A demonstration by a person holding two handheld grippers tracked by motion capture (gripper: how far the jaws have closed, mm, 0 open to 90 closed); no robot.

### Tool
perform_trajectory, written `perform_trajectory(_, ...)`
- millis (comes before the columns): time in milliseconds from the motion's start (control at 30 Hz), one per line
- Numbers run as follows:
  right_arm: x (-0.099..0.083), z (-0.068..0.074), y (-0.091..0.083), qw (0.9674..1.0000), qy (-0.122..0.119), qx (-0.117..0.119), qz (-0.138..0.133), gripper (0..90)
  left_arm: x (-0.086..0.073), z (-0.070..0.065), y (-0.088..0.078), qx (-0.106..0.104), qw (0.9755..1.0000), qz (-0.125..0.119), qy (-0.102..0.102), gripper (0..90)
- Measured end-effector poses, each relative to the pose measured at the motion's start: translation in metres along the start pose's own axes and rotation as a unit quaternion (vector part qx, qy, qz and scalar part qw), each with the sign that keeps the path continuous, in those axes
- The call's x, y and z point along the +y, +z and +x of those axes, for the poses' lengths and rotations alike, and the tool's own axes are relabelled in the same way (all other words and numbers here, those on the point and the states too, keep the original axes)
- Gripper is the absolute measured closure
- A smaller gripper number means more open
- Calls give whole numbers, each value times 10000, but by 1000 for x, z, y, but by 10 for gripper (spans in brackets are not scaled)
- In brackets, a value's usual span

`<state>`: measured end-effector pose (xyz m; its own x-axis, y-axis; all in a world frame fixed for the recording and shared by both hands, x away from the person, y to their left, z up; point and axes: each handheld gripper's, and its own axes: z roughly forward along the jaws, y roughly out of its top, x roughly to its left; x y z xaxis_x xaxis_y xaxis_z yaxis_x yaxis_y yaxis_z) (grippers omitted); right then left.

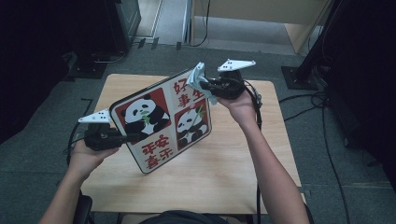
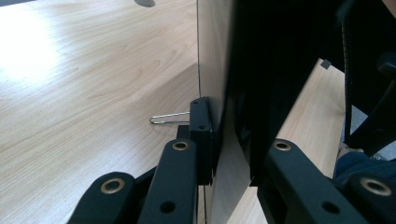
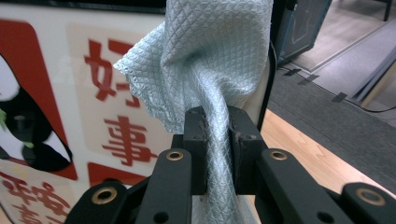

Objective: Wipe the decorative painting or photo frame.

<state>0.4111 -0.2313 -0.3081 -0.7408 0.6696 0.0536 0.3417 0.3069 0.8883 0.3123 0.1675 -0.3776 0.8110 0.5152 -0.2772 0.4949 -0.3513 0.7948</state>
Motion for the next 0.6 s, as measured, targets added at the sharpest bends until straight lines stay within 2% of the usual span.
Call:
perform_trajectory(367,-22,-3,3,9999,0,-32,96,799,0,0,1,-11,10000,-14,-20,806)
perform_trajectory(600,-34,-4,5,9998,73,31,181,799,0,0,1,-13,10000,-21,-28,805)
